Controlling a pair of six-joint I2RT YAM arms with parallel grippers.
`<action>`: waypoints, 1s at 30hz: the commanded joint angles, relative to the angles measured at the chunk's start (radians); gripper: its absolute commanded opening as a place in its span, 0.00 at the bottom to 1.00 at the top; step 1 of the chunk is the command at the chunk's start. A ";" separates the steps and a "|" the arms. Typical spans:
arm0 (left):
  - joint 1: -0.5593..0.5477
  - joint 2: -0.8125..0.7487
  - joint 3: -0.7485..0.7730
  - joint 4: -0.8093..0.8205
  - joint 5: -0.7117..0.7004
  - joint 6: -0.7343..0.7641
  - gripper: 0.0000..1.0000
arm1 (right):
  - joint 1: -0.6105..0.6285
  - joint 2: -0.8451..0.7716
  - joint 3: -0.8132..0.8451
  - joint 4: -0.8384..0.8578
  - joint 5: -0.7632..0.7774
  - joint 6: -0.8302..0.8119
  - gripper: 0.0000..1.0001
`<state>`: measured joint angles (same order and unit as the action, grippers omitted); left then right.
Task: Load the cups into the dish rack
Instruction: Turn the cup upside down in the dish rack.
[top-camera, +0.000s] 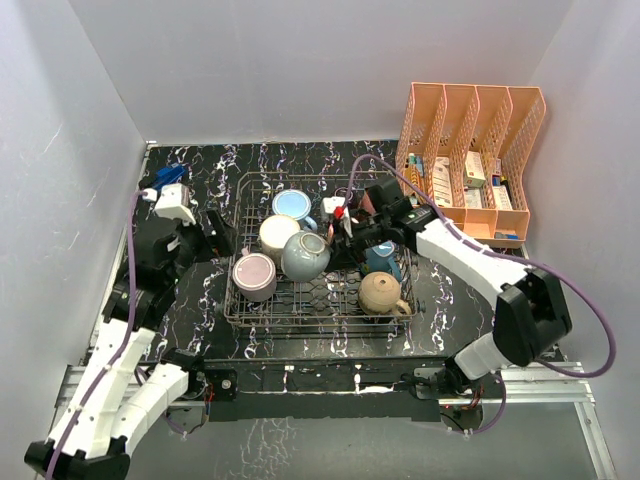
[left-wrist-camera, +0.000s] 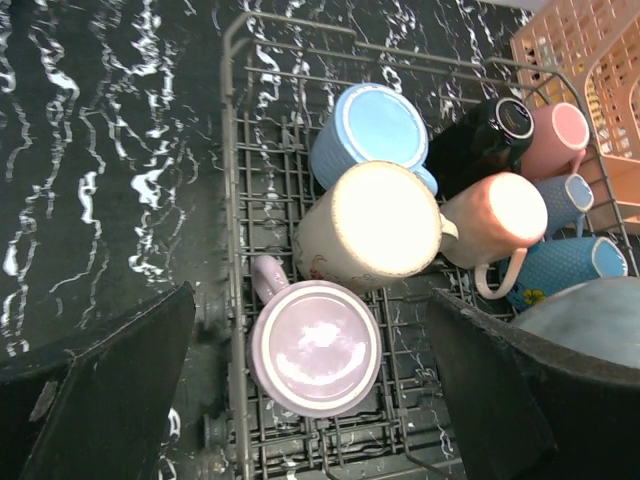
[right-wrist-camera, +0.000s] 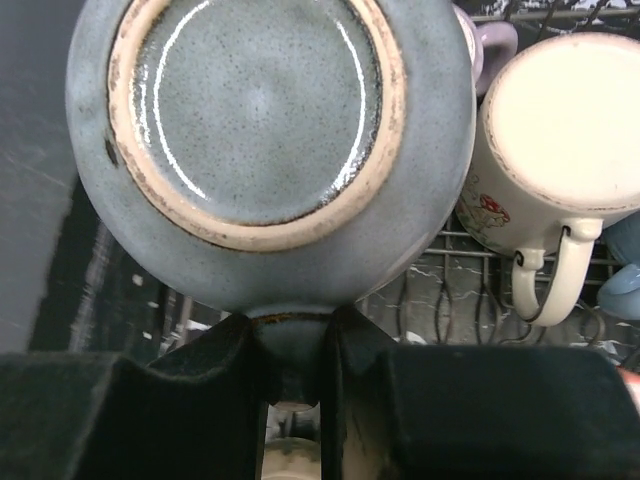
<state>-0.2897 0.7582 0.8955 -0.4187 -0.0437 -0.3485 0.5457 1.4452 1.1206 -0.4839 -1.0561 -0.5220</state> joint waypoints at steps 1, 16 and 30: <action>0.004 -0.078 -0.033 -0.039 -0.106 0.024 0.97 | 0.052 0.051 0.123 -0.062 0.042 -0.324 0.08; 0.004 -0.191 -0.094 -0.018 -0.162 0.039 0.97 | 0.192 0.205 0.224 -0.270 0.221 -0.875 0.08; 0.004 -0.214 -0.110 -0.008 -0.139 0.014 0.97 | 0.256 0.367 0.328 -0.296 0.352 -0.954 0.08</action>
<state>-0.2897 0.5518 0.7990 -0.4347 -0.1944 -0.3256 0.7696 1.7977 1.3674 -0.8047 -0.6922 -1.4147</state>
